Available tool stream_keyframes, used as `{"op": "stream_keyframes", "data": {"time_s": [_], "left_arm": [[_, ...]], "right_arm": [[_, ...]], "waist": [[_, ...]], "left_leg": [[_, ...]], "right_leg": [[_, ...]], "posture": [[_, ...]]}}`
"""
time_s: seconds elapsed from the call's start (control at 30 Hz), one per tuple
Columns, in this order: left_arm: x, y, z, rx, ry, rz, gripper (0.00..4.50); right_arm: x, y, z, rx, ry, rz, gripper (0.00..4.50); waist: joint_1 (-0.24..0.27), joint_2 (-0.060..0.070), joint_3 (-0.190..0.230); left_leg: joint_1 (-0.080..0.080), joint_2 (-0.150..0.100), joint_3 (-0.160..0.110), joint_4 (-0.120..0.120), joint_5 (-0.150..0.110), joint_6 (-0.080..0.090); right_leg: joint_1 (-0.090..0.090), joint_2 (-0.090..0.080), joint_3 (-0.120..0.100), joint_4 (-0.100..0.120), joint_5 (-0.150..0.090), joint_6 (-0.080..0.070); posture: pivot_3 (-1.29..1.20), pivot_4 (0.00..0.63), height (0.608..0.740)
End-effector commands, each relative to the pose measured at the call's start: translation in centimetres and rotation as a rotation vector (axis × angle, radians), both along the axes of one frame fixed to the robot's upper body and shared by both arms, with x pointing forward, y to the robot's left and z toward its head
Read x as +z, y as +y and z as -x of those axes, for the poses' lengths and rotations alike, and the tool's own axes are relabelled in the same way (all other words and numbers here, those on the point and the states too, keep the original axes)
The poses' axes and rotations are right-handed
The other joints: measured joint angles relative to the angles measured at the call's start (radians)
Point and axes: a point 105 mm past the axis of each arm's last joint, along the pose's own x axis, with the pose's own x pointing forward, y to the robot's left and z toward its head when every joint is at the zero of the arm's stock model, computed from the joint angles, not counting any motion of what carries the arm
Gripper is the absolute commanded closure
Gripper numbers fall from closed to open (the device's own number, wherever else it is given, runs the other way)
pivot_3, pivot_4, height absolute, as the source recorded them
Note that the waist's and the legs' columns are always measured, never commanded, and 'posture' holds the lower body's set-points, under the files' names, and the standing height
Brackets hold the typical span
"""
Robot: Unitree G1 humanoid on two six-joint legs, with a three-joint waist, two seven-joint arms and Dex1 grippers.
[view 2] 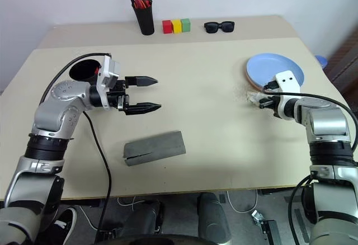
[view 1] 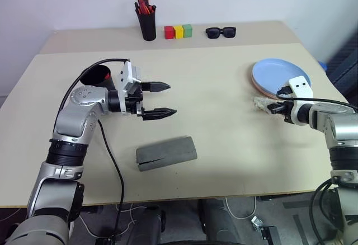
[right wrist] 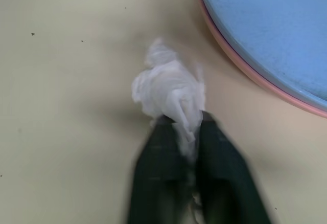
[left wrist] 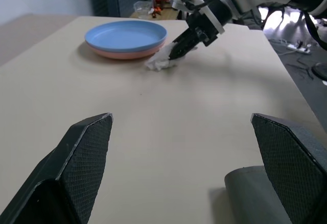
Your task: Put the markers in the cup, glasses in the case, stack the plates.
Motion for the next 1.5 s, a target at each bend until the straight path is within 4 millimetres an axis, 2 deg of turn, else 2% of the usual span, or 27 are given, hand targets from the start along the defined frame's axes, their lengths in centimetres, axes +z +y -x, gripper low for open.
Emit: {"op": "stream_keyframes", "data": {"time_s": [0.03, 0.13, 0.23, 0.37, 0.4, 0.5, 0.57, 0.63, 0.67, 0.73, 0.83, 0.93, 1.0, 1.07, 1.17, 1.23, 1.3, 1.33, 1.37, 1.43, 1.5], "left_arm": [[1.2, 0.2, 0.2, -0.001, -0.046, 0.023, 0.00], [1.3, 0.1, 0.0, -0.001, -0.048, 0.026, 0.00], [1.5, -0.4, -0.2, -0.006, -0.053, 0.040, 0.00], [1.6, -0.6, -0.5, 0.008, -0.056, 0.035, 0.00], [1.8, -0.4, -1.0, 0.047, -0.086, 0.038, 0.00], [2.0, 0.1, -1.6, 0.099, -0.123, 0.043, 0.00], [2.0, 0.1, -1.3, 0.099, -0.124, 0.042, 0.00], [2.0, 0.2, -1.1, 0.103, -0.123, 0.042, 0.00], [2.0, 0.2, -1.0, 0.106, -0.124, 0.042, 0.00], [1.9, 0.6, -0.8, 0.117, -0.120, 0.046, 0.00], [1.9, 0.7, -0.7, 0.129, -0.122, 0.048, 0.00], [2.0, 1.2, -0.7, 0.153, -0.126, 0.050, 0.00], [1.9, 1.7, -0.7, 0.164, -0.120, 0.052, 0.00], [1.7, 1.5, -0.8, 0.170, -0.116, 0.052, 0.00], [1.3, 2.4, -0.9, 0.190, -0.109, 0.047, 0.00], [1.2, 2.9, -0.9, 0.197, -0.103, 0.046, 0.00], [1.0, 3.7, -0.8, 0.207, -0.100, 0.043, 0.00], [1.0, 3.6, -0.7, 0.208, -0.106, 0.042, 0.00], [0.7, 4.4, -0.6, 0.221, -0.101, 0.040, 0.00], [0.1, 4.7, -0.4, 0.232, -0.096, 0.025, 0.00], [-0.8, 5.0, -0.1, 0.235, -0.082, 0.003, 0.00]], "right_arm": [[5.7, 1.6, 0.2, 0.131, -0.168, -0.045, 4.42], [7.6, 0.8, -0.8, 0.085, -0.254, -0.009, 4.42], [9.0, -0.9, -3.0, -0.026, -0.362, 0.061, 4.42], [8.2, -2.1, -5.0, -0.115, -0.370, 0.128, 4.42], [7.4, -2.6, -5.4, -0.132, -0.362, 0.198, 4.42], [6.1, -3.3, -6.4, -0.212, -0.358, 0.143, 3.49], [5.3, -2.3, -6.8, -0.158, -0.341, 0.153, 2.61], [5.0, -1.6, -7.0, -0.113, -0.336, 0.184, 1.54], [5.2, -1.9, -7.0, -0.113, -0.353, 0.236, 1.10], [7.0, -2.2, -7.1, -0.129, -0.426, 0.233, 0.12], [10.8, -3.4, -6.8, -0.197, -0.589, 0.224, 0.12], [13.2, -2.2, -6.4, -0.128, -0.687, 0.139, 0.12], [14.2, 1.2, -5.9, 0.053, -0.739, 0.000, 0.12], [14.3, 3.0, -4.9, 0.183, -0.737, -0.052, 0.12], [13.6, 7.7, -1.5, 0.487, -0.741, -0.062, 0.12], [12.4, 9.7, 1.3, 0.659, -0.685, -0.061, 0.12], [10.7, 11.0, 3.8, 0.784, -0.582, -0.058, 0.12], [9.8, 10.7, 4.9, 0.820, -0.497, -0.076, 0.12], [9.1, 11.0, 6.0, 0.854, -0.430, -0.123, 0.12], [8.1, 10.1, 6.3, 0.829, -0.369, -0.087, 0.12], [8.1, 9.9, 6.7, 0.827, -0.360, -0.087, 0.12]], "waist": [[-0.001, 0.000, 0.000], [-0.002, 0.000, 0.000], [0.000, 0.000, 0.000], [-0.001, 0.000, 0.000], [0.000, 0.000, 0.000], [-0.002, 0.000, 0.000], [-0.003, 0.000, 0.000], [-0.006, 0.000, 0.000], [-0.007, 0.000, 0.000], [-0.007, 0.000, 0.000], [-0.005, 0.001, 0.000], [-0.003, 0.000, 0.000], [-0.006, 0.001, 0.000], [-0.006, 0.000, 0.000], [-0.002, 0.000, 0.000], [0.001, 0.001, 0.000], [0.002, 0.001, 0.000], [0.007, 0.001, 0.000], [0.009, 0.000, 0.000], [0.007, 0.000, 0.000], [0.002, 0.000, 0.000]], "left_leg": [[0.000, 0.000, 0.000, 0.000, 0.000, 0.000], [0.000, 0.000, 0.000, 0.000, 0.000, 0.000], [0.001, 0.000, 0.000, 0.000, 0.000, 0.000], [0.000, 0.000, 0.000, 0.000, 0.000, 0.000], [0.000, 0.000, 0.000, 0.000, 0.000, 0.000], [0.000, 0.000, 0.001, -0.001, 0.000, 0.000], [0.000, 0.000, 0.001, -0.001, 0.000, 0.000], [-0.001, 0.000, 0.001, -0.001, 0.000, 0.000], [-0.001, 0.000, 0.002, -0.001, 0.000, 0.000], [-0.001, 0.000, 0.002, -0.001, 0.000, -0.001], [-0.001, 0.000, 0.002, -0.001, 0.000, -0.001], [-0.002, 0.000, 0.002, -0.002, 0.000, 0.000], [-0.001, 0.000, 0.002, -0.002, 0.000, 0.000], [-0.001, 0.000, 0.002, -0.002, 0.000, 0.000], [-0.001, 0.001, 0.002, -0.002, 0.000, 0.000], [-0.001, 0.000, 0.001, -0.002, 0.000, 0.000], [-0.002, 0.000, 0.001, -0.001, 0.000, 0.001], [-0.002, 0.000, 0.001, 0.000, 0.000, 0.001], [-0.002, 0.000, 0.001, 0.000, 0.000, 0.001], [0.000, 0.000, 0.001, 0.000, 0.000, 0.001], [0.002, 0.000, 0.001, 0.000, -0.001, 0.001]], "right_leg": [[0.000, 0.000, 0.000, 0.000, 0.000, 0.000], [0.000, 0.000, 0.000, 0.000, 0.000, 0.000], [0.000, 0.000, 0.000, 0.000, 0.000, 0.000], [0.000, 0.000, 0.000, -0.001, 0.000, 0.000], [0.000, 0.000, 0.000, -0.001, 0.000, 0.000], [0.000, 0.000, 0.000, -0.001, 0.000, 0.000], [-0.001, 0.000, 0.000, -0.001, 0.000, 0.000], [-0.002, 0.000, 0.001, 0.000, 0.000, 0.000], [-0.003, 0.000, 0.002, 0.000, 0.000, 0.000], [-0.003, 0.000, 0.002, 0.000, 0.000, 0.000], [-0.004, 0.000, 0.002, 0.000, 0.000, 0.000], [-0.004, 0.000, 0.002, 0.000, 0.000, 0.000], [-0.003, 0.000, 0.002, 0.000, 0.000, 0.000], [-0.003, 0.001, 0.002, 0.000, 0.000, 0.000], [-0.002, 0.001, 0.002, 0.000, 0.000, 0.000], [-0.003, 0.001, 0.002, 0.000, 0.000, 0.000], [-0.003, 0.000, 0.002, 0.000, 0.000, 0.000], [-0.003, 0.000, 0.002, 0.000, 0.000, 0.001], [-0.002, 0.000, 0.002, 0.000, 0.001, 0.001], [0.000, 0.000, 0.002, -0.001, 0.001, 0.001], [0.001, 0.000, 0.002, -0.001, 0.000, 0.001]], "posture": [[0.00, 0.150, 0.740], [0.00, 0.150, 0.740], [0.00, 0.150, 0.740], [0.00, 0.150, 0.740], [0.00, 0.150, 0.740], [0.00, 0.150, 0.740], [0.00, 0.150, 0.740], [0.00, 0.150, 0.740], [0.00, 0.150, 0.740], [0.00, 0.150, 0.740], [0.00, 0.150, 0.740], [0.00, 0.150, 0.740], [0.00, 0.150, 0.740], [0.00, 0.150, 0.740], [0.00, 0.150, 0.740], [0.00, 0.150, 0.740], [0.00, 0.150, 0.740], [0.00, 0.150, 0.740], [0.00, 0.150, 0.740], [0.00, 0.150, 0.740], [0.00, 0.150, 0.740]]}}
